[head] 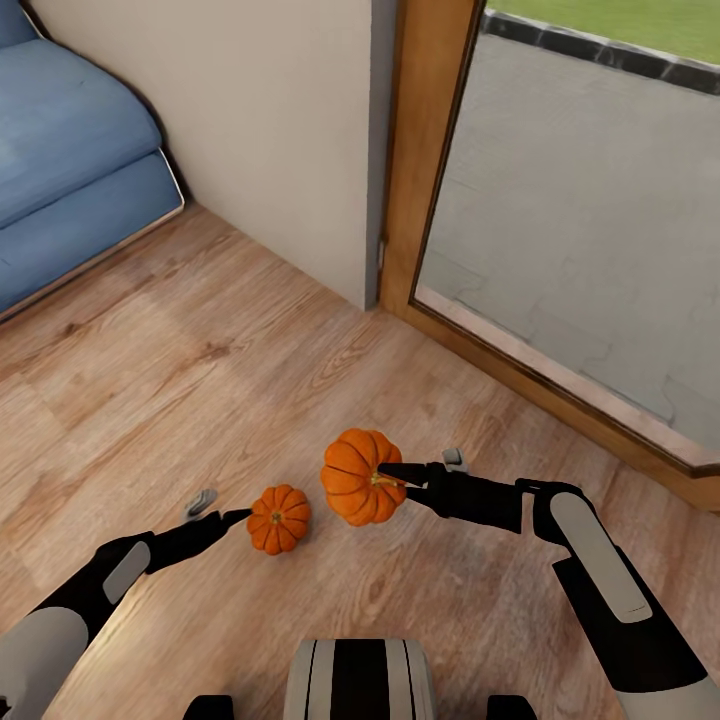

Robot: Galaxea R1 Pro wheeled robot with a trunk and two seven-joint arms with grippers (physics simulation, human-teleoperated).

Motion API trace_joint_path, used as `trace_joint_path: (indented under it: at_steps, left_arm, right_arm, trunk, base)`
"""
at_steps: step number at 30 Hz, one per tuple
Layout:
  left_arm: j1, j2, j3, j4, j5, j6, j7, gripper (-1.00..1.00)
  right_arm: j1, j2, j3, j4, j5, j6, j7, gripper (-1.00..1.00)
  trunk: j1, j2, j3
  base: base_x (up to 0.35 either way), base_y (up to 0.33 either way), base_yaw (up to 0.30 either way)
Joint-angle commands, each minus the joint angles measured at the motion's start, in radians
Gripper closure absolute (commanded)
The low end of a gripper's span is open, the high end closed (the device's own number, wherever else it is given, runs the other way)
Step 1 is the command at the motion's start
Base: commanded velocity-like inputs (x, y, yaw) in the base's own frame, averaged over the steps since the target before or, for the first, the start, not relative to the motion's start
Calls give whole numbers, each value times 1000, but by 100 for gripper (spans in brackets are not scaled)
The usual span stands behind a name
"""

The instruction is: Place each of the two pumpkins and all three candles from the living room inside a cabinet in the living room (use any cabinet), then make sure every cabinet is closed, and position the cauldron so it is next to a table in the living room.

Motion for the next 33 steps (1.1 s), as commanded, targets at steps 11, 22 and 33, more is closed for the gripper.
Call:
trace_joint_path:
  at_steps: [11, 22, 33]
  left_arm:
    - [0, -23, -9, -2, 6, 4, 41, -100]
    - [0, -29, -10, -3, 4, -2, 39, -100]
    - [0, -30, -10, -3, 4, -4, 39, -100]
  right_arm:
    - [-1, 1, 1, -1, -13, 1, -10, 100]
    - [-1, 0, 1, -1, -13, 1, -10, 100]
    - [-1, -1, 1, -1, -14, 1, -10, 100]
  trunk:
    - [0, 0, -1]
    - [0, 0, -1]
    - [0, 0, -1]
  base:
    - [0, 0, 0]
    - [0, -76, 0]
    - [-11, -52, 0]
